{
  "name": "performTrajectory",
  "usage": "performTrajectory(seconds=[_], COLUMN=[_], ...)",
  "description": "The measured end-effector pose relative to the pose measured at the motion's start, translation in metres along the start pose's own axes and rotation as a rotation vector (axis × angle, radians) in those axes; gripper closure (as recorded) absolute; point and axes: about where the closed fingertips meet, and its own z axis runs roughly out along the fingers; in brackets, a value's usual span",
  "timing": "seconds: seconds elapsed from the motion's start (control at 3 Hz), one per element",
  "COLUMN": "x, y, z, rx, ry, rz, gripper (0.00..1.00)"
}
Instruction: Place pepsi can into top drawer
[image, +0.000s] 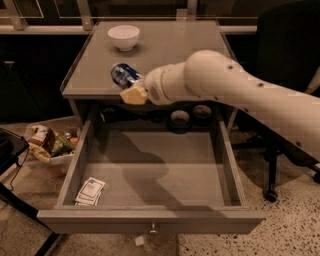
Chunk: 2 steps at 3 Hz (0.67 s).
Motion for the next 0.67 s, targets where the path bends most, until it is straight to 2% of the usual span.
performTrajectory(seconds=[0.33,0.67], x=[0.040,0.096], y=[0.006,0.017], z=[-0.012,-0.013], rx=[-0.097,-0.244], ry=[0.063,0.145], rz=[0.012,0.047], gripper=[1.00,1.00])
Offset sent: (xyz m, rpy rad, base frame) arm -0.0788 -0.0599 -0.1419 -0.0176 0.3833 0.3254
